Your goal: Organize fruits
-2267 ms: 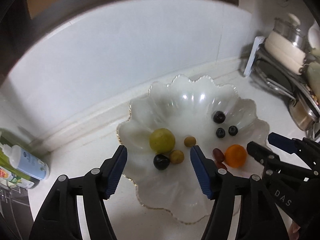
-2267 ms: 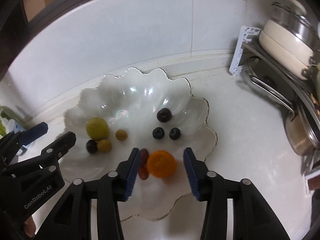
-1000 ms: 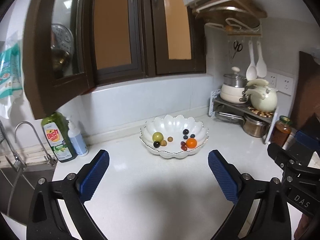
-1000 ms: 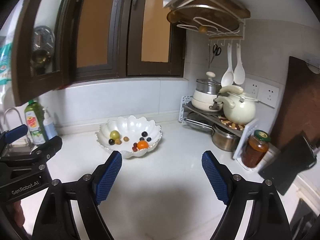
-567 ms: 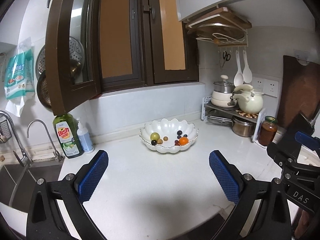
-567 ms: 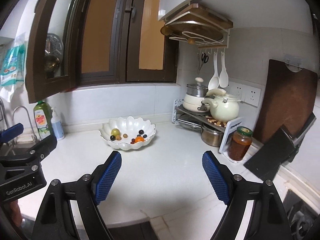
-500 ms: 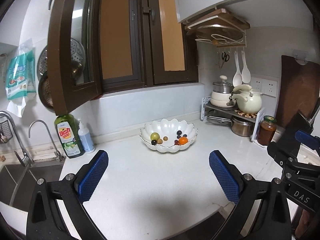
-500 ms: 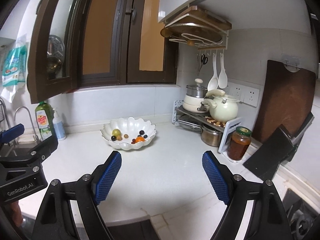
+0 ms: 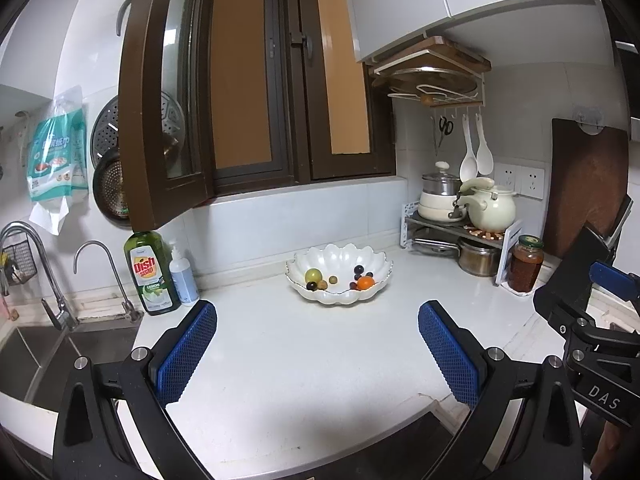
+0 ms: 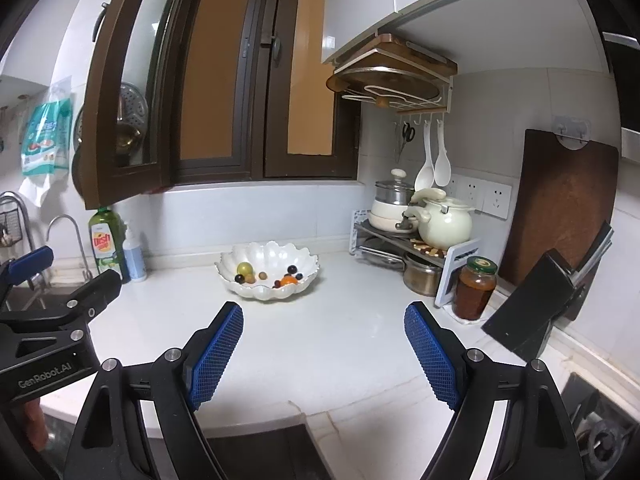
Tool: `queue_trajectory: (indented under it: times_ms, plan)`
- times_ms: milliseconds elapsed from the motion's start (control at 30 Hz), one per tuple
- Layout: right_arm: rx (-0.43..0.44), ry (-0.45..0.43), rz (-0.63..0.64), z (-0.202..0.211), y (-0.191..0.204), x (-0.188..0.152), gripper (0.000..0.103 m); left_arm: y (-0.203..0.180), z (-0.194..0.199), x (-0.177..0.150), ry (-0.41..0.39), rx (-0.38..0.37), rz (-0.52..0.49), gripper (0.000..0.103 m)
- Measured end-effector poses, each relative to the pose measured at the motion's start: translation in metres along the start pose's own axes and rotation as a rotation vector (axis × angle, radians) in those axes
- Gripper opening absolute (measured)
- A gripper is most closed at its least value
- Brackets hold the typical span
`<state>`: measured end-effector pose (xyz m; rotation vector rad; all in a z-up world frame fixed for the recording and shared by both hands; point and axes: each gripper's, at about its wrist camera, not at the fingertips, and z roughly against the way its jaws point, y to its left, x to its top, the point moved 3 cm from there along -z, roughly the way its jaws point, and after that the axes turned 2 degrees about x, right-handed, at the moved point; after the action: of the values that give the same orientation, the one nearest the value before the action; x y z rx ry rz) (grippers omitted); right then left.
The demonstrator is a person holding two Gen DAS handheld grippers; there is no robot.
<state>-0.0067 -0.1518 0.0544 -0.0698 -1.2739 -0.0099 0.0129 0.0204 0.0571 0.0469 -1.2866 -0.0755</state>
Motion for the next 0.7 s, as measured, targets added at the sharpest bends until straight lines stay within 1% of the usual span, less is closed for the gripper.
queue_trajectory:
  times_ms: [333,700]
  plan:
    - [0.012,0.009,-0.003,0.0059,0.0040,-0.0039,0.084,-0.0008,0.0049,-0.0027,0.008,-0.011,0.008,0.103]
    - [0.009,0.010,-0.014,0.0054,-0.0003,-0.0048,0.084,-0.0054,0.0066,-0.0019,0.008,-0.014,0.000,0.103]
